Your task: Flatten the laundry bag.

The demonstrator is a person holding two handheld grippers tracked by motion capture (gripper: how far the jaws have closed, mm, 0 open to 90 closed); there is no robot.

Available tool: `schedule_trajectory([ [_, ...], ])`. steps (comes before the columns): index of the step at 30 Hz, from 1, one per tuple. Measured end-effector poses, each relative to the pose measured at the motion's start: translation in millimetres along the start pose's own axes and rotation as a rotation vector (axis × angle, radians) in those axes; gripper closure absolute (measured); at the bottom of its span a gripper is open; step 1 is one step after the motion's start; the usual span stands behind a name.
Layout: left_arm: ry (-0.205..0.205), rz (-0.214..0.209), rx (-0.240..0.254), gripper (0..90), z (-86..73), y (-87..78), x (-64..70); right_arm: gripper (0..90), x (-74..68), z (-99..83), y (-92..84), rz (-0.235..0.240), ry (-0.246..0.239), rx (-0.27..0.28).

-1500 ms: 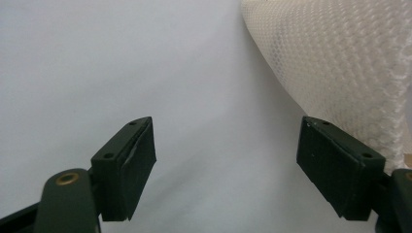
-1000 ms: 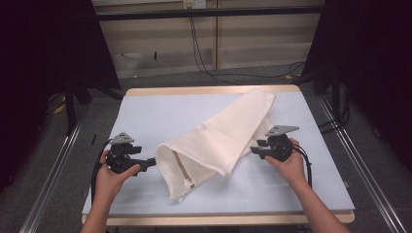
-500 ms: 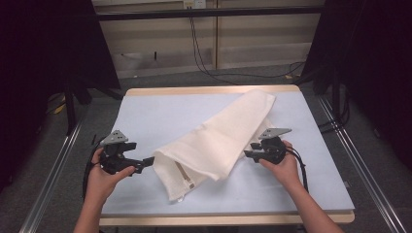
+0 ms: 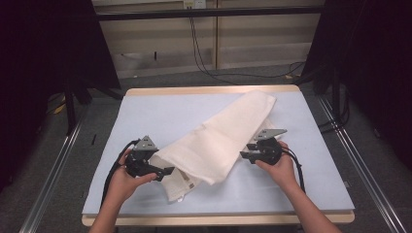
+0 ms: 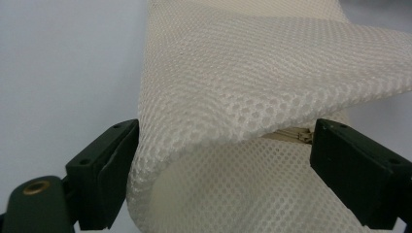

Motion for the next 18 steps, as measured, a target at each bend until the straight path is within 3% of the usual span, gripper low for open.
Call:
schedule_trajectory([
  [2,-0.003,0.003,0.006,14.1,0.6,-0.9,-1.3,55.8,-0.6,0.4,-0.3,0.0,0.0,0.002],
  [3,-0.024,-0.006,0.025,14.4,1.5,-2.5,-3.5,55.8,-0.6,0.6,-0.5,-0.005,-0.001,0.002],
  [10,-0.025,0.025,0.054,12.4,6.3,-10.0,-10.1,55.4,0.6,-1.0,0.7,-0.006,0.004,-0.002],
  [14,0.039,0.022,0.066,13.4,17.6,-5.9,1.8,55.3,1.3,-0.6,0.6,-0.003,0.009,0.004],
  [15,0.055,0.035,0.069,15.5,19.3,-3.9,3.3,55.3,1.8,-0.8,0.9,-0.004,0.01,0.004],
  [18,0.069,0.014,0.08,25.7,22.4,-0.5,7.8,55.3,1.7,-1.0,1.6,0.0,0.011,0.001],
])
Point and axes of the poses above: each handheld gripper's, and its own axes: y roughly forward along the jaws, z roughly out of its top, x roughly to its right, the point moved 5 cm from there along y, roughly forward along the jaws, and after that the axes turned 13 degrees about z, right-handed, at the moved point
